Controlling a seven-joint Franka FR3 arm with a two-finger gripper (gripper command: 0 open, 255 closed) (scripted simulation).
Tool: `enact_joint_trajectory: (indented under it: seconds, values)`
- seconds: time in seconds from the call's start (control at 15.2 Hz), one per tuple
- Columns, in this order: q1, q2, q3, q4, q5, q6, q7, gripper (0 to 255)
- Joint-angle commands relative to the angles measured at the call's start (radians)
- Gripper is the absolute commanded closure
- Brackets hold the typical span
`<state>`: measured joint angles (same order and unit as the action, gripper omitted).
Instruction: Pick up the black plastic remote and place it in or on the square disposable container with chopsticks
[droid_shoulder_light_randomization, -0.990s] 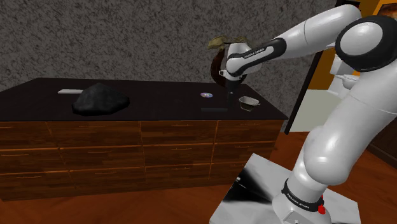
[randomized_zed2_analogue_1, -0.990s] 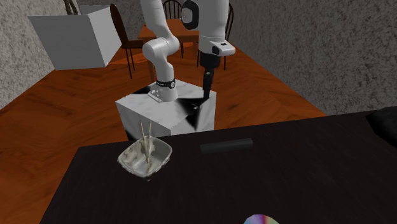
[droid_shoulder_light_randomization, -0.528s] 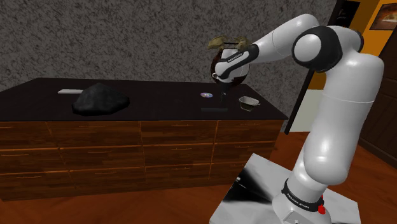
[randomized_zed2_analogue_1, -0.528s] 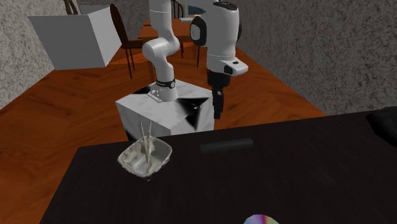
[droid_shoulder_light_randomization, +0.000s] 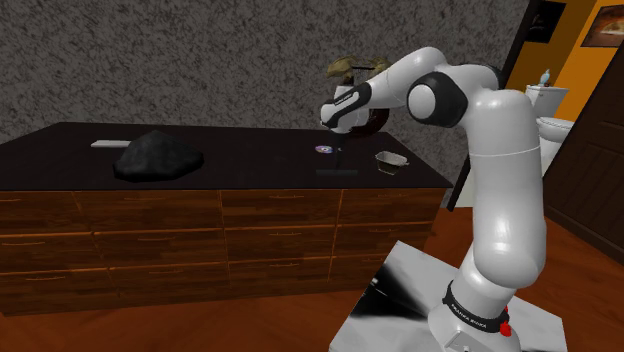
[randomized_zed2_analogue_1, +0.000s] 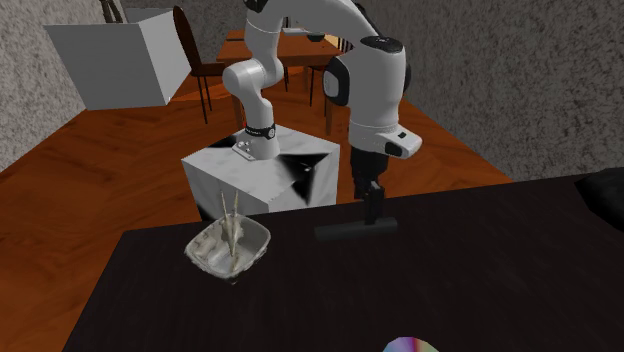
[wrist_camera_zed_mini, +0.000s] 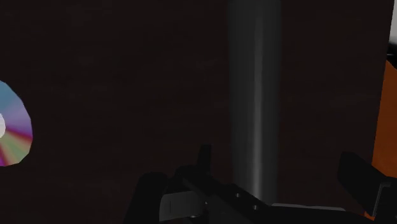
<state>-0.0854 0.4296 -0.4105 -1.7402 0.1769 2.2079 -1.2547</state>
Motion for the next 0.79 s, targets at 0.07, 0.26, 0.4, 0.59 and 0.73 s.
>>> enact_joint_trajectory:
  seconds: [0.07, 0.26, 0.4, 0.59, 0.73]
  values:
    - [-0.012, 0.037, 0.011, 0.015, 0.018, 0.023, -0.019, 0]
    - [-0.018, 0.061, 0.017, 0.008, 0.029, 0.052, -0.026, 0]
    - [-0.021, 0.074, 0.021, 0.006, 0.035, 0.067, -0.030, 0]
    - [-0.021, 0.074, 0.021, 0.006, 0.035, 0.067, -0.030, 0]
    - [-0.021, 0.074, 0.021, 0.006, 0.035, 0.067, -0.030, 0]
